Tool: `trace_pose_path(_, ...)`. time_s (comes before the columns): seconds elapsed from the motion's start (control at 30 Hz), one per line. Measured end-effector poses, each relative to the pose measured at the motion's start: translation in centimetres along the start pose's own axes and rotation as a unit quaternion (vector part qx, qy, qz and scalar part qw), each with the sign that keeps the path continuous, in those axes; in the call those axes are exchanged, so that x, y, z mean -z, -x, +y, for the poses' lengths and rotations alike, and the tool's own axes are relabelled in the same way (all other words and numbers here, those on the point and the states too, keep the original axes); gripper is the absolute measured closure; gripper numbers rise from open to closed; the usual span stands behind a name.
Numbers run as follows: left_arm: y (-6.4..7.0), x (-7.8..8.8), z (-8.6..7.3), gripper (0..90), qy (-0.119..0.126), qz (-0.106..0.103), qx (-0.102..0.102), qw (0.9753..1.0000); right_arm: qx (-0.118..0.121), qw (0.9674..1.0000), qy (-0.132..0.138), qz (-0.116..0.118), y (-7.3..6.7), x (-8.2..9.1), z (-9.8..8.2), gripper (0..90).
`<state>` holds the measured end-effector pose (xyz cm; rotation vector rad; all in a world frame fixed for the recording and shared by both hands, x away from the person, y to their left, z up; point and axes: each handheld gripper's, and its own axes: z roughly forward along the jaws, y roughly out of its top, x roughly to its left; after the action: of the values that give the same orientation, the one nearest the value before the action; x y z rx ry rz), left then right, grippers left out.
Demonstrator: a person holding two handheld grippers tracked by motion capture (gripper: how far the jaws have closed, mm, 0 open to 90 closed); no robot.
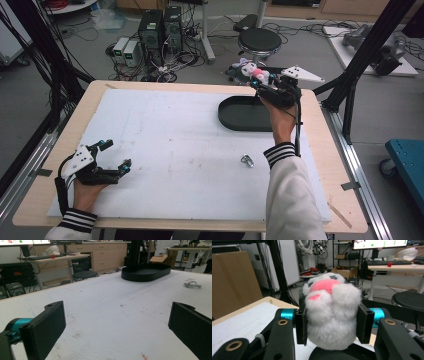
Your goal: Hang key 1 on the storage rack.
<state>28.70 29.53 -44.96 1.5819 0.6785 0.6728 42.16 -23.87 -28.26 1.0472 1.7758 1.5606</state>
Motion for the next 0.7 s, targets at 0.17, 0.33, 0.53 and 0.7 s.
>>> trace_pose_path(0.17,0.0,0.0,0.0,1.7,0.000,-0.002,0.001,1.0000,-0.001,1.0000,-0.005,-0.006,0.0,-0.8,0.0,54.5)
trace_pose_path(0.33,0.0,0.2,-0.1,1.7,0.011,0.002,0.000,0.9999,-0.002,0.9999,-0.005,-0.016,0.0,-1.4,-0.3,54.5)
trace_pose_path(0.53,-0.1,0.7,-0.3,1.7,0.036,0.010,0.008,0.9993,-0.004,0.9996,0.003,-0.029,0.2,-2.0,-0.5,54.4)
trace_pose_path(0.7,0.0,0.7,-0.3,1.7,0.038,0.011,0.007,0.9992,-0.011,0.9993,0.005,-0.035,0.3,-2.3,-0.7,54.4)
